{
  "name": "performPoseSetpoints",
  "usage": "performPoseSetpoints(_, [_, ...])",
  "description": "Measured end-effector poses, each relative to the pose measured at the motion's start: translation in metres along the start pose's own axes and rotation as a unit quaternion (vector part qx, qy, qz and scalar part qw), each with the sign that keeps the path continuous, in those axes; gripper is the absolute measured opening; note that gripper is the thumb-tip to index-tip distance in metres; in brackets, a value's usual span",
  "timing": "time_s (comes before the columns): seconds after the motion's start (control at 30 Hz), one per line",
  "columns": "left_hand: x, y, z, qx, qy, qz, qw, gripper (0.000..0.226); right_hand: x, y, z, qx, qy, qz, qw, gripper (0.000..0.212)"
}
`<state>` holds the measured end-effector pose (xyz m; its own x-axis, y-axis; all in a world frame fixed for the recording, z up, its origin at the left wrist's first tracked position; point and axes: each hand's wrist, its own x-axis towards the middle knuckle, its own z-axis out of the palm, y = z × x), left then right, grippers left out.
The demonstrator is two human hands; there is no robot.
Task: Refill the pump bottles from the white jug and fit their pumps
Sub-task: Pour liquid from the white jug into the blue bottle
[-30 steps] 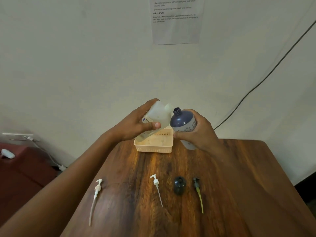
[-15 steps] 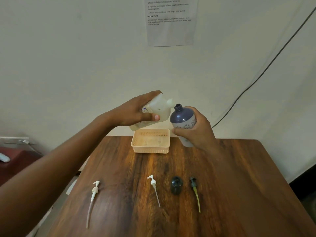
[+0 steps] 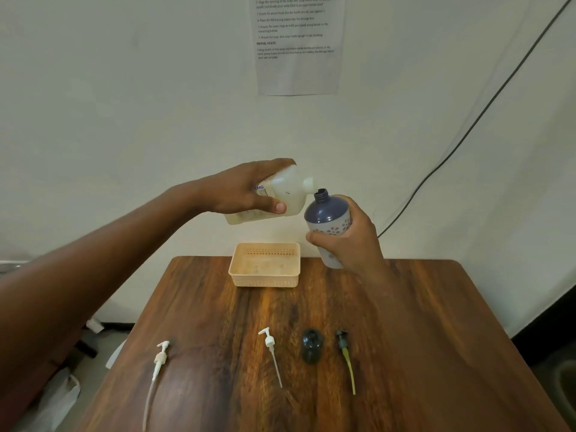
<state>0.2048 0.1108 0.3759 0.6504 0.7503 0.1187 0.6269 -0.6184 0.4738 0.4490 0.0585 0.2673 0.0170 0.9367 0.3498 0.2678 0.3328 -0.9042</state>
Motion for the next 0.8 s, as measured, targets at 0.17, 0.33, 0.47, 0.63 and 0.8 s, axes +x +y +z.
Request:
performPoseSetpoints(0.17, [0.004,0.003,-0.002,0.011,-0.006,0.005,1.000,0.078,0.001,0.000,-0.003,-0.001,0.004,-0.001,1.000,0.072])
performPoseSetpoints(0.33, [0.007,0.002,-0.004,0.015,-0.011,0.010,1.000,0.077,0.001,0.000,-0.004,-0.005,0.010,-0.006,1.000,0.071])
performPoseSetpoints(0.47, [0.010,0.002,-0.005,0.018,-0.016,0.014,1.000,0.075,0.001,0.000,-0.005,-0.006,0.013,-0.007,1.000,0.072])
performPoseSetpoints(0.63, [0.011,0.004,-0.007,0.026,-0.019,0.014,0.999,0.075,0.000,-0.001,-0.005,-0.006,0.018,-0.004,1.000,0.073])
performPoseSetpoints(0.8, [0.013,0.006,-0.008,0.030,-0.024,0.008,0.999,0.078,0.000,-0.002,-0.005,-0.003,0.019,-0.003,1.000,0.074])
